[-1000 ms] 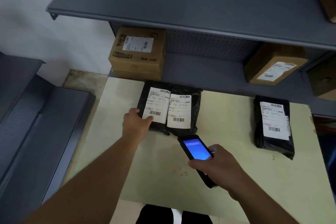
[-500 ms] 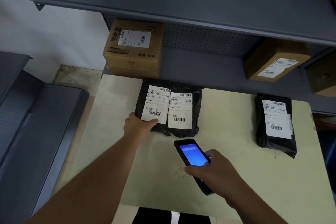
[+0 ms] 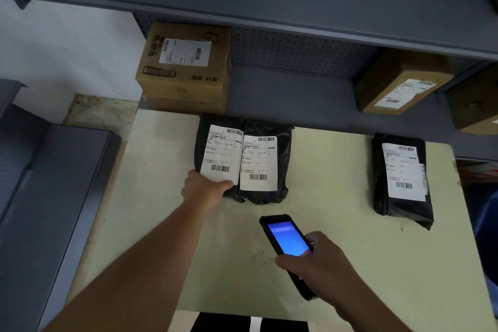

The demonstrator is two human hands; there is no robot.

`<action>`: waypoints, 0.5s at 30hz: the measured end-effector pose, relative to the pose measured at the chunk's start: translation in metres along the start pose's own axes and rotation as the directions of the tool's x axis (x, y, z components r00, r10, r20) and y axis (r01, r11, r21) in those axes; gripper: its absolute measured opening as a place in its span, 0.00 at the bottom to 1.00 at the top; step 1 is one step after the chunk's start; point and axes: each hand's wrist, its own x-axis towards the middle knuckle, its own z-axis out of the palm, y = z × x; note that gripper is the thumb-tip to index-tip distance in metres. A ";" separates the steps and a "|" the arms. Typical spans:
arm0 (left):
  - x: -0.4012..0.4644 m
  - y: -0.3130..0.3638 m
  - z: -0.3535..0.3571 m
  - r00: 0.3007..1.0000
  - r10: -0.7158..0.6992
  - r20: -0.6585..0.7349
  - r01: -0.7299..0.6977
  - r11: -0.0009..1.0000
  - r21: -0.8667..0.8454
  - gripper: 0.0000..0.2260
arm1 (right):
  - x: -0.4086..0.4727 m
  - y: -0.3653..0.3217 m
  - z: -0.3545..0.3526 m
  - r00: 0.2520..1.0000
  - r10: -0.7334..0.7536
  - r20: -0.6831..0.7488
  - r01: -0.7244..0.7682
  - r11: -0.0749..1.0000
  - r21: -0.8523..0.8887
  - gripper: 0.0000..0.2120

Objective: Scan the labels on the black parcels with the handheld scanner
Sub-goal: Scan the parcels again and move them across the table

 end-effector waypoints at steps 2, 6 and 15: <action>-0.004 0.003 0.002 1.000 0.002 -0.016 -0.001 0.999 0.034 0.41 | 0.000 0.000 -0.001 1.000 0.003 0.003 -0.003 1.000 -0.007 0.23; -0.015 0.005 0.008 0.996 0.038 -0.085 -0.032 0.996 0.079 0.40 | -0.001 0.000 -0.004 1.000 -0.008 -0.004 0.008 0.999 -0.034 0.24; -0.014 0.007 -0.002 0.999 0.009 -0.049 -0.011 0.999 -0.040 0.51 | -0.011 -0.003 -0.014 0.998 -0.048 -0.034 0.046 0.996 -0.070 0.22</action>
